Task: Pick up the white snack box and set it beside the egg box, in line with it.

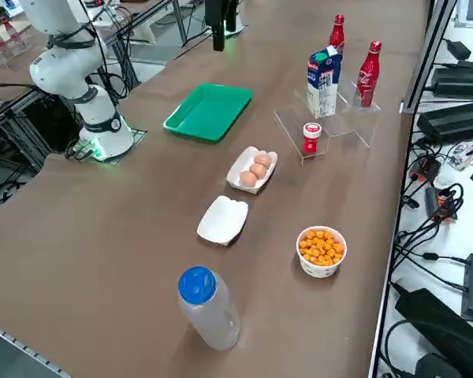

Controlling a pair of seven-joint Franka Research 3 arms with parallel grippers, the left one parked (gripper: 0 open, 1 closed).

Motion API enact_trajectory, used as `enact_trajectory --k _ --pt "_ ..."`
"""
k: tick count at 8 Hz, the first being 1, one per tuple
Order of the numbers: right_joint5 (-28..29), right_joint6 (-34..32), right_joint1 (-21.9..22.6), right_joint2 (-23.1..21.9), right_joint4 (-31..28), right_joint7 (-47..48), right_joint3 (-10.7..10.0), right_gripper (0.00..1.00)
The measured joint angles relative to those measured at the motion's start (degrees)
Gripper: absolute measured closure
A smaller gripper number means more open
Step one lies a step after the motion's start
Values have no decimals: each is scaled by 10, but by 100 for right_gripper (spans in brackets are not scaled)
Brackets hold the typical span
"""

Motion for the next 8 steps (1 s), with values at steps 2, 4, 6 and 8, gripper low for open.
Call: enact_trajectory --k 2,4,6,8 --pt "0 64 20 -71 -110 0 -18 0" --pt "-3 76 20 -89 -133 0 -24 0" --pt "-6 78 21 -89 -132 -1 -24 0" --pt "-7 72 21 -89 -132 -1 -24 0"
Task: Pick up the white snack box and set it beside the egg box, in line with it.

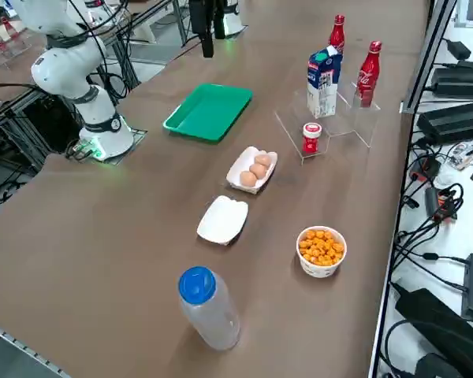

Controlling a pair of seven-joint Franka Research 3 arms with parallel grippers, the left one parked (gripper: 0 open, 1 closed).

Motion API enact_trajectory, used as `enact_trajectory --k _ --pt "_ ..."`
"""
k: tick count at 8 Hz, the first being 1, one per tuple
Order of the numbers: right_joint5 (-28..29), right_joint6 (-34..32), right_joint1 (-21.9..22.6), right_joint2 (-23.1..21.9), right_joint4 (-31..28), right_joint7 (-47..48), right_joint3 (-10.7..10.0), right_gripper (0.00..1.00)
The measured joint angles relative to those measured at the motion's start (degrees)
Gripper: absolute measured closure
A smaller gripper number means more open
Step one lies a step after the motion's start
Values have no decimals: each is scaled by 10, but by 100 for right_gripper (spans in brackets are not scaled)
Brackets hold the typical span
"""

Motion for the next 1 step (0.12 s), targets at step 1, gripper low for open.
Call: enact_trajectory --k 1 --pt "0 0 0 2 1 0 0 0"
